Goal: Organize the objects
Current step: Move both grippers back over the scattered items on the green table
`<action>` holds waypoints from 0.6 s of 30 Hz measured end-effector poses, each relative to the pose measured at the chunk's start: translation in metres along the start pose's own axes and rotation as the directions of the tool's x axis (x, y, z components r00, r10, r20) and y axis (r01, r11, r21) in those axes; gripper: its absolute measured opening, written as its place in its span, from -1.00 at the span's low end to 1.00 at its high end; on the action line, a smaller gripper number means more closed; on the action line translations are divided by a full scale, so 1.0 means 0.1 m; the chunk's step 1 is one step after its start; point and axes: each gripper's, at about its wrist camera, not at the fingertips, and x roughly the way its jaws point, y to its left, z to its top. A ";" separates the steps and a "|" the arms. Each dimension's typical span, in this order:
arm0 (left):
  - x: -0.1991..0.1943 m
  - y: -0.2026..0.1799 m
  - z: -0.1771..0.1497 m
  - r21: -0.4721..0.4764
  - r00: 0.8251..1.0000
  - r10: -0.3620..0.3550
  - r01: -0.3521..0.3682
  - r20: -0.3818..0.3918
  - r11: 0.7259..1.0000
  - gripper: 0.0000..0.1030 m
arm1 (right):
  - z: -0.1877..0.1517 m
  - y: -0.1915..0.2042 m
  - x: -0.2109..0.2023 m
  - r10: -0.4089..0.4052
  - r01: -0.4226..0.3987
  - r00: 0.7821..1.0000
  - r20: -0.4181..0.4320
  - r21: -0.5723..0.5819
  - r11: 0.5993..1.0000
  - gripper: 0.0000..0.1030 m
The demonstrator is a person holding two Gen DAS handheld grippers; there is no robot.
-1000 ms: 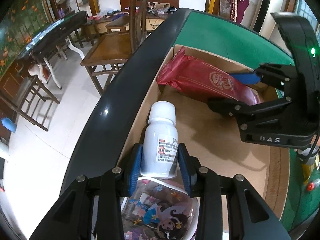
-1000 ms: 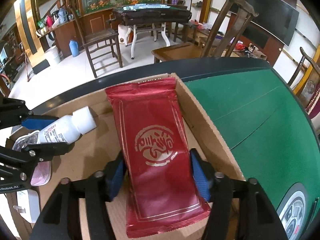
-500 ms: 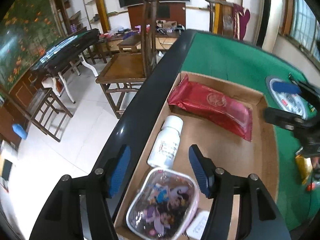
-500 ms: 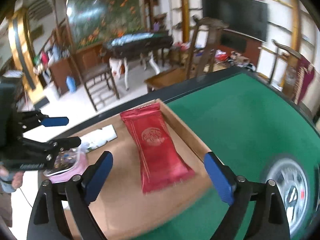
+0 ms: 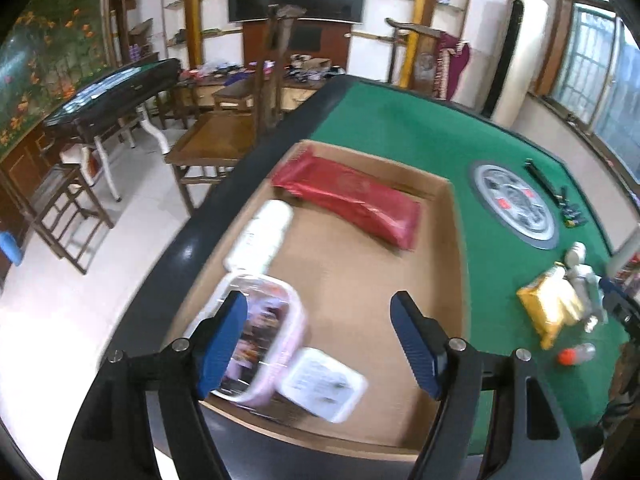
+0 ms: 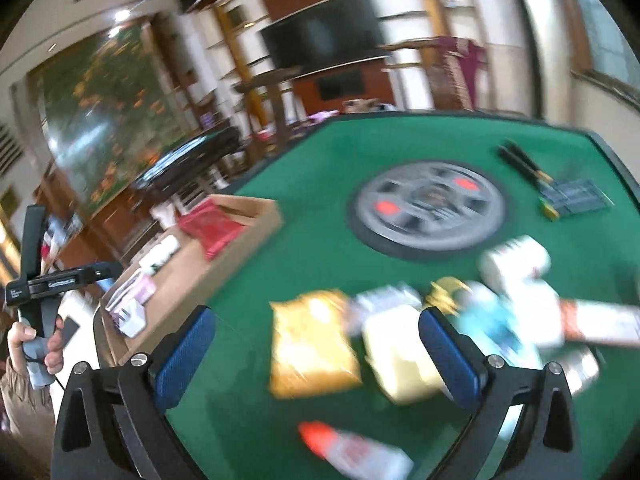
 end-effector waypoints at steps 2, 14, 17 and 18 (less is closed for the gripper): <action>0.03 -0.17 -0.01 0.026 0.998 -0.055 0.056 -0.019 0.998 0.47 | -0.07 -0.14 -0.17 -0.025 0.025 1.000 0.016 0.033 0.999 1.00; 1.31 -0.62 0.61 0.015 0.950 -0.141 0.151 -0.278 0.988 0.47 | -0.06 -0.38 -0.33 0.011 -0.019 0.995 0.100 0.081 0.997 1.00; 1.50 -0.65 0.69 -0.014 0.949 -0.126 0.128 -0.289 0.992 0.46 | -0.08 -0.44 -0.34 -0.004 -0.004 0.995 0.098 0.075 0.997 1.00; 1.48 -0.67 0.71 -0.023 0.954 -0.136 0.135 -0.268 0.991 0.46 | -0.08 -0.46 -0.34 -0.018 0.011 0.995 0.096 0.069 0.998 1.00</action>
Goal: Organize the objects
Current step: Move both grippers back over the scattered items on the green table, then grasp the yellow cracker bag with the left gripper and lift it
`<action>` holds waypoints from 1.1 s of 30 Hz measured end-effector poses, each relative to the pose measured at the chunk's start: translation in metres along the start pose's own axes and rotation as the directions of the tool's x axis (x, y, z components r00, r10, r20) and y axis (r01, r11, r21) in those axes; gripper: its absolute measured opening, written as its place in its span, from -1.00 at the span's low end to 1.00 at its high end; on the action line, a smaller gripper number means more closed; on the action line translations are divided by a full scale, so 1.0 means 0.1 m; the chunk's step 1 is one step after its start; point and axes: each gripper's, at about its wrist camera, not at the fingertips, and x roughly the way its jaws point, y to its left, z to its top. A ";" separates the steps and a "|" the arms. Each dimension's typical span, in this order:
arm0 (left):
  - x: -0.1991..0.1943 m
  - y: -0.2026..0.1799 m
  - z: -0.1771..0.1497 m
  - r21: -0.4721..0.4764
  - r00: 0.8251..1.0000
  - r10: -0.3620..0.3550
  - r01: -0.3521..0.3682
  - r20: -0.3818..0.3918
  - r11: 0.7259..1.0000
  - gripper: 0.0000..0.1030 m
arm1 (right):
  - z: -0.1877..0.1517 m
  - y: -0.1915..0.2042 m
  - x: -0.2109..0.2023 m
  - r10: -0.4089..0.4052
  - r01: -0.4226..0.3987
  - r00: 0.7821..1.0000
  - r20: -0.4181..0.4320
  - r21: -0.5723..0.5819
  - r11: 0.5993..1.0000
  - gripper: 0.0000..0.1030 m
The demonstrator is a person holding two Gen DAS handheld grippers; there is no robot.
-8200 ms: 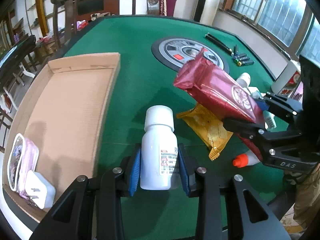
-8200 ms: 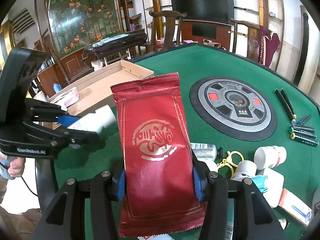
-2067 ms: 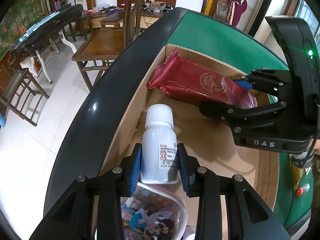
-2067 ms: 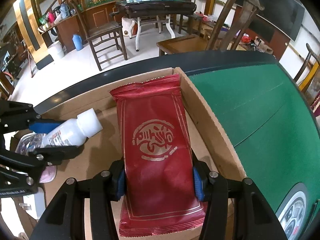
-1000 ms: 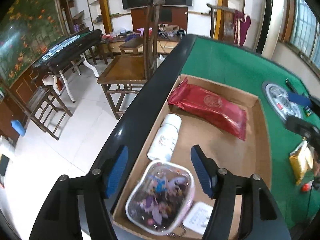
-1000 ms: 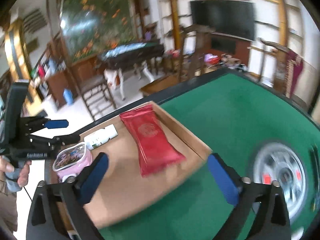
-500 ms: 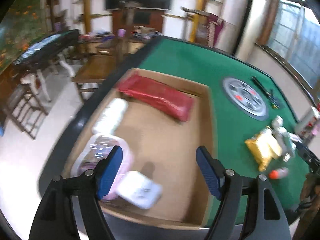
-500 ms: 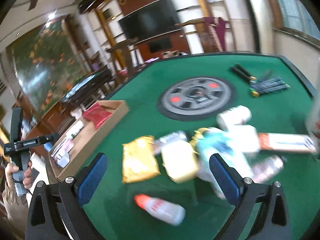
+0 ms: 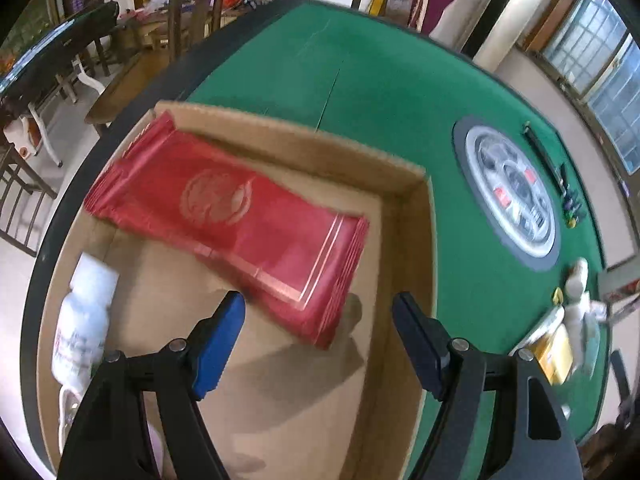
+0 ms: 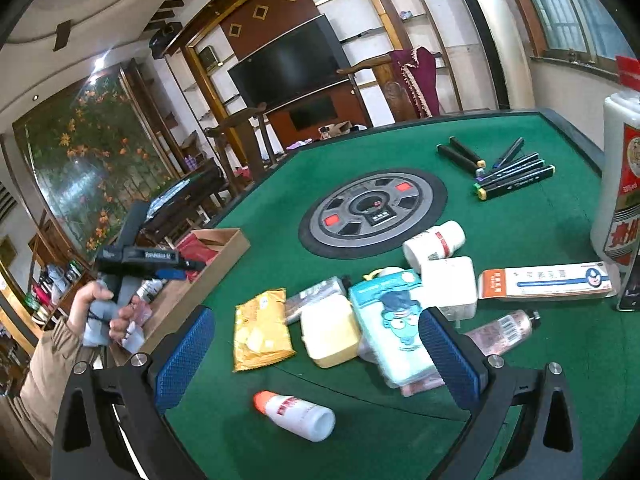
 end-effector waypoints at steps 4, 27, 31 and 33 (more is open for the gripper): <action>-0.29 -0.19 -0.07 0.032 0.993 -0.064 0.061 0.094 0.998 0.46 | -0.03 -0.13 -0.01 -0.015 0.015 1.000 -0.003 0.021 1.000 1.00; -0.08 -1.75 -0.98 0.127 0.998 -0.064 0.061 0.015 0.990 0.46 | -0.06 -0.33 -0.03 0.046 -0.050 0.998 0.043 0.085 0.995 1.00; 0.03 -1.77 -0.93 0.085 0.999 -0.038 0.037 0.016 0.996 0.46 | -0.06 -0.28 -0.05 0.047 -0.050 0.998 0.052 0.055 0.997 1.00; 0.11 -1.79 -0.90 0.071 1.000 -0.028 0.027 0.011 0.997 0.46 | -0.06 -0.28 -0.05 0.050 -0.053 0.997 0.051 0.050 0.997 1.00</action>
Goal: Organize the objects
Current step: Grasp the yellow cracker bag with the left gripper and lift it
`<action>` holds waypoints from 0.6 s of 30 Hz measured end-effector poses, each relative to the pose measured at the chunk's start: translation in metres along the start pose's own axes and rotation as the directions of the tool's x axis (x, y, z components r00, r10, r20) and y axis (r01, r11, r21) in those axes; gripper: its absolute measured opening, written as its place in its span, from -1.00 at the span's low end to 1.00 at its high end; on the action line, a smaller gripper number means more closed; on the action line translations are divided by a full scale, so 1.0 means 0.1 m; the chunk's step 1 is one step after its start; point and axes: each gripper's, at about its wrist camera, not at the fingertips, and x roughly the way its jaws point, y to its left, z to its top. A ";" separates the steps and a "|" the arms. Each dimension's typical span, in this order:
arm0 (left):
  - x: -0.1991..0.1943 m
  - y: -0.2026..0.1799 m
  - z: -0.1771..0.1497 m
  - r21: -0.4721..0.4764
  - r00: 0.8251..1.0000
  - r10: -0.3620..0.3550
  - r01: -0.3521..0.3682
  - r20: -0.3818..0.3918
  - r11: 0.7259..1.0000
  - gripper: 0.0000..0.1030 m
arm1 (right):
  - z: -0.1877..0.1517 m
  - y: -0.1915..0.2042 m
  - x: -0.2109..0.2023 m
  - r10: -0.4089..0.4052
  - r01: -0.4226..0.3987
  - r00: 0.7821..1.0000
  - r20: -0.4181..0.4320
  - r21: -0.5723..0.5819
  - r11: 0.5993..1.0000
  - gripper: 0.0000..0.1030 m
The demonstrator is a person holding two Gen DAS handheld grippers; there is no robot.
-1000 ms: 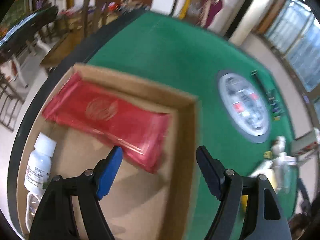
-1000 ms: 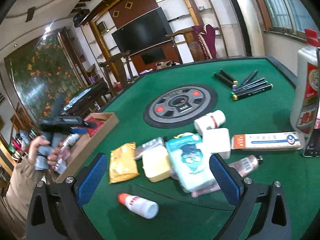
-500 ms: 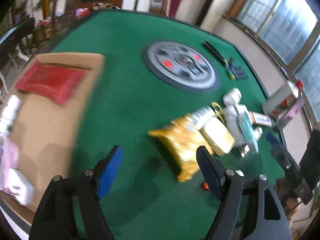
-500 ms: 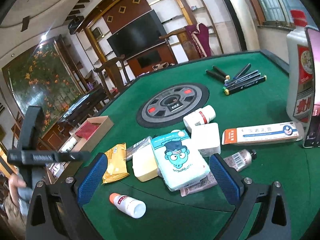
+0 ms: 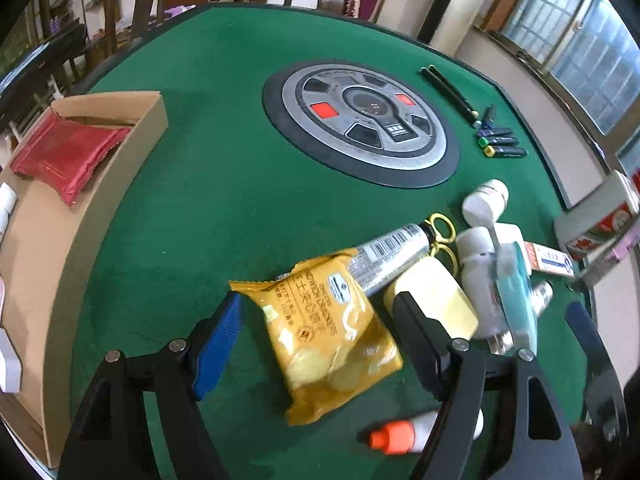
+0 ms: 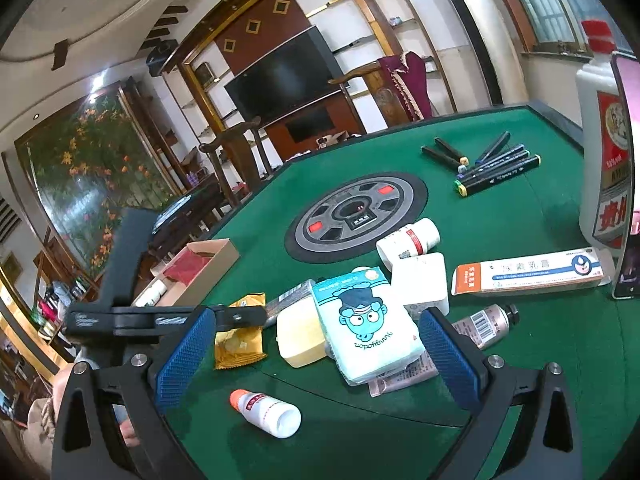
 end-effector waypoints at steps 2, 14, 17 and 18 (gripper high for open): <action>0.07 -0.02 0.01 -0.004 1.000 0.013 -0.013 -0.013 1.000 0.46 | 0.00 0.00 0.00 0.000 0.000 1.000 -0.002 0.000 1.000 1.00; 0.01 0.09 -0.10 0.082 0.996 0.084 -0.083 -0.007 0.993 0.45 | -0.01 -0.07 0.06 -0.008 0.009 1.000 -0.027 0.031 0.999 1.00; 0.00 0.12 -0.12 0.110 0.995 0.096 -0.097 0.010 0.989 0.33 | -0.01 -0.10 0.06 -0.004 0.005 1.000 -0.030 0.048 0.999 1.00; -0.01 0.12 -0.13 0.120 0.995 0.097 -0.098 0.013 0.988 0.29 | -0.02 -0.11 0.06 -0.003 0.005 0.999 -0.034 0.055 0.998 1.00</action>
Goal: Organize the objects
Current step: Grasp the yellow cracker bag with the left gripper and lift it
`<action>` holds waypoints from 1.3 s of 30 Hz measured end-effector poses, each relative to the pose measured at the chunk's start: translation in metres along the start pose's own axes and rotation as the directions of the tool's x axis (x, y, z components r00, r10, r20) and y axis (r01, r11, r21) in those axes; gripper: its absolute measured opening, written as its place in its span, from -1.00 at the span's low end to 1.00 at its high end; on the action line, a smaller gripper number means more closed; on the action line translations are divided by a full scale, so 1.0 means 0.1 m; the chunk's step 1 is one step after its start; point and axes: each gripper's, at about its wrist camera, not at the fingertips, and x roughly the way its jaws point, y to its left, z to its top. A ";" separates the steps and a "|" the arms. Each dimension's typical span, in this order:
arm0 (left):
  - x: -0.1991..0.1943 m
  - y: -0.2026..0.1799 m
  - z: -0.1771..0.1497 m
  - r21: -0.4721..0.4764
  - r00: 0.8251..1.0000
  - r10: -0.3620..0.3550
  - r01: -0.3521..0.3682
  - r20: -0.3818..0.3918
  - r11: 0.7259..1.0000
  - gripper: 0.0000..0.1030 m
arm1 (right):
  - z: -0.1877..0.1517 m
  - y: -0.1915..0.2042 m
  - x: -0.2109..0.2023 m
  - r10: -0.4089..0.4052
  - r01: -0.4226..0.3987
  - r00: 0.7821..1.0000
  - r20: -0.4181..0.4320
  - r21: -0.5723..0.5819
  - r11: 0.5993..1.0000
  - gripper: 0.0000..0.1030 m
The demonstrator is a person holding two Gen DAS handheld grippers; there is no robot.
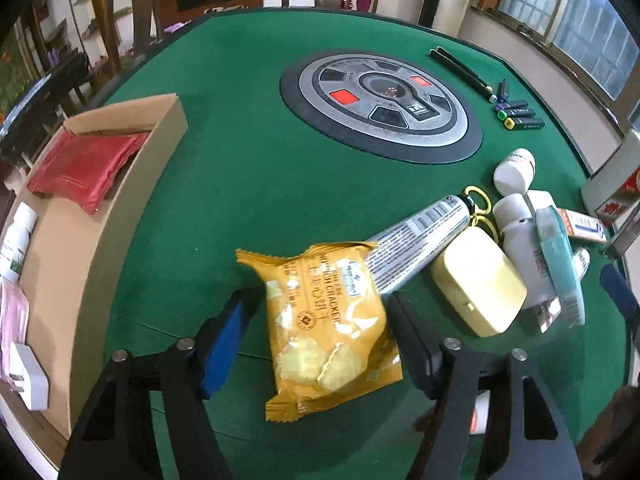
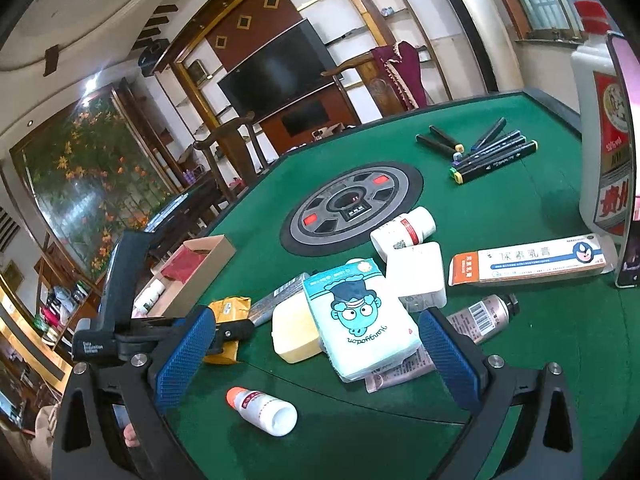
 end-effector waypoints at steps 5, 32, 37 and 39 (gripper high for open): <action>-0.04 0.01 -0.05 0.068 1.000 -0.006 0.004 0.017 0.998 0.07 | 0.04 -0.02 0.05 0.004 -0.006 0.995 -0.096 -0.020 1.000 1.00; -0.13 0.12 -0.25 0.183 0.997 -0.064 0.054 0.051 0.982 0.02 | 0.00 0.58 0.31 0.096 -0.288 0.896 -0.434 -0.404 0.868 0.35; -0.14 0.15 -0.28 0.177 0.996 -0.067 0.056 0.052 0.983 0.02 | -0.28 0.70 0.54 -0.034 -0.271 0.862 -0.506 -0.517 0.812 0.24; -0.15 0.16 -0.28 0.177 0.997 -0.066 0.056 0.049 0.983 0.02 | -0.34 0.68 0.62 -0.061 -0.266 0.852 -0.520 -0.531 0.804 0.15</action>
